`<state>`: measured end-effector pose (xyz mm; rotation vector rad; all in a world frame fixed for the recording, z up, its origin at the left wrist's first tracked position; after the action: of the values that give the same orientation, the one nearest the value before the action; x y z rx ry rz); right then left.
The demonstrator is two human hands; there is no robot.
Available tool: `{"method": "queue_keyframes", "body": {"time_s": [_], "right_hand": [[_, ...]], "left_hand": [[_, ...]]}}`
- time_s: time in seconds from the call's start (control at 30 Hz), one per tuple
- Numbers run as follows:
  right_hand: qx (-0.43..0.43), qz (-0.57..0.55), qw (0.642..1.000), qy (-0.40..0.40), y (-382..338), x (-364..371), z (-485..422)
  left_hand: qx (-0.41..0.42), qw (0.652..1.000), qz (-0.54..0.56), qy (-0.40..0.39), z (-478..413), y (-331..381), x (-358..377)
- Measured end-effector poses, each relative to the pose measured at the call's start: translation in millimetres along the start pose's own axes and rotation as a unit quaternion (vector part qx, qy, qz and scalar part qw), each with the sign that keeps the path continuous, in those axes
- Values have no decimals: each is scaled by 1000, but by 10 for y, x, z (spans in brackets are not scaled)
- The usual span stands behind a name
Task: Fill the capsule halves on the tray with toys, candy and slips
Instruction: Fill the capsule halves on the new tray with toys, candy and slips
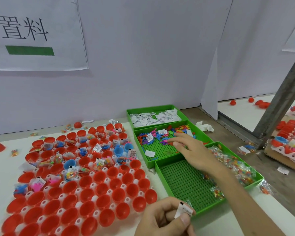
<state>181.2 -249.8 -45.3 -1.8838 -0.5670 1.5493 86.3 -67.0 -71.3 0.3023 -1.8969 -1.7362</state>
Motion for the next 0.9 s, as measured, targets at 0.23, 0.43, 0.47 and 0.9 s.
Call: {"method": "queue_keyframes", "body": {"time_s": [0.23, 0.43, 0.47, 0.9], "right_hand": [[16, 108, 992, -69, 78, 165, -32], [-32, -44, 995, 89, -48, -129, 26], [-50, -67, 988, 128, -88, -212, 54], [-110, -405, 896, -145, -791, 15, 386]], "left_hand": [[4, 1000, 11, -4, -8, 5, -5], [13, 1000, 13, 14, -21, 36, -12], [13, 1000, 8, 21, -19, 41, -21], [63, 983, 114, 129, 38, 198, -278]]}}
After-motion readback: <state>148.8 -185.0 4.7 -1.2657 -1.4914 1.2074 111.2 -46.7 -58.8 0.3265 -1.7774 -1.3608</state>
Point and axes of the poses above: each hand's wrist, its own z-axis away from the middle knuckle, its own x-axis out of the palm, y = z × x, the point moved 7 cm from there along -z, towards the middle knuckle, and after that the axes turned 12 degrees about -z, right-handed, at the moved point
